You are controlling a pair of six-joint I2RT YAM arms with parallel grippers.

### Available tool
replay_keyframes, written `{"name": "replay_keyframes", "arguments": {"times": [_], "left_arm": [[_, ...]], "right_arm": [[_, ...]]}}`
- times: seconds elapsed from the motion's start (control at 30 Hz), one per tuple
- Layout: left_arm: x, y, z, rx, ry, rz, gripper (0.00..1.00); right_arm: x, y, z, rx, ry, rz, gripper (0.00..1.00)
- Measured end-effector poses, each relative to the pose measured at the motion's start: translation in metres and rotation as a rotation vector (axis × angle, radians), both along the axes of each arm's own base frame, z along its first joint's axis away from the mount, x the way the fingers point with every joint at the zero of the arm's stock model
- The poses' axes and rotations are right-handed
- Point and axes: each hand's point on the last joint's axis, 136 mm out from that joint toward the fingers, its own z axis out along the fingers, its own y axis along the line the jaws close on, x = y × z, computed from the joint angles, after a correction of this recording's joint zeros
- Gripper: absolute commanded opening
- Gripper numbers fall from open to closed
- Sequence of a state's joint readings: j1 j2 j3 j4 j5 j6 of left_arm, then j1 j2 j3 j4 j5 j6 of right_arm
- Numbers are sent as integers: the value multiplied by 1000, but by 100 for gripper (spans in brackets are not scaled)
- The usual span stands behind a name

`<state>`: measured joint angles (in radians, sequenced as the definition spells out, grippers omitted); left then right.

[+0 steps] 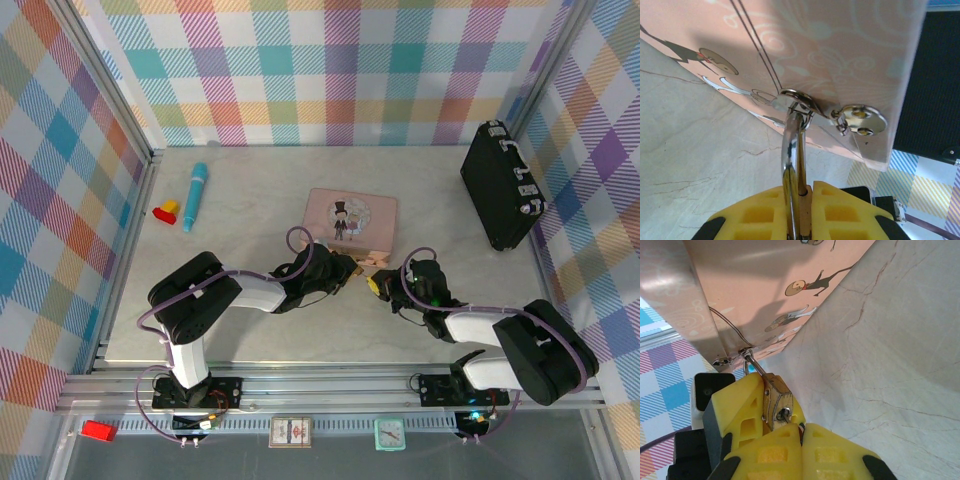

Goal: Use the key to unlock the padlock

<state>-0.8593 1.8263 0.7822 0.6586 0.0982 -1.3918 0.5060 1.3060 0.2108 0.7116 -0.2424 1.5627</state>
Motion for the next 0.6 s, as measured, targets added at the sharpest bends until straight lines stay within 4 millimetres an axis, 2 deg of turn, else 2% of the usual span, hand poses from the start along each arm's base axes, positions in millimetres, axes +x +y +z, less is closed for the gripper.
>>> {"name": "replay_keyframes", "arguments": {"times": [0.6], "left_arm": [[2, 2, -3, 13, 1, 13, 0]], "right_arm": [[-2, 6, -3, -26, -1, -2, 0]]}}
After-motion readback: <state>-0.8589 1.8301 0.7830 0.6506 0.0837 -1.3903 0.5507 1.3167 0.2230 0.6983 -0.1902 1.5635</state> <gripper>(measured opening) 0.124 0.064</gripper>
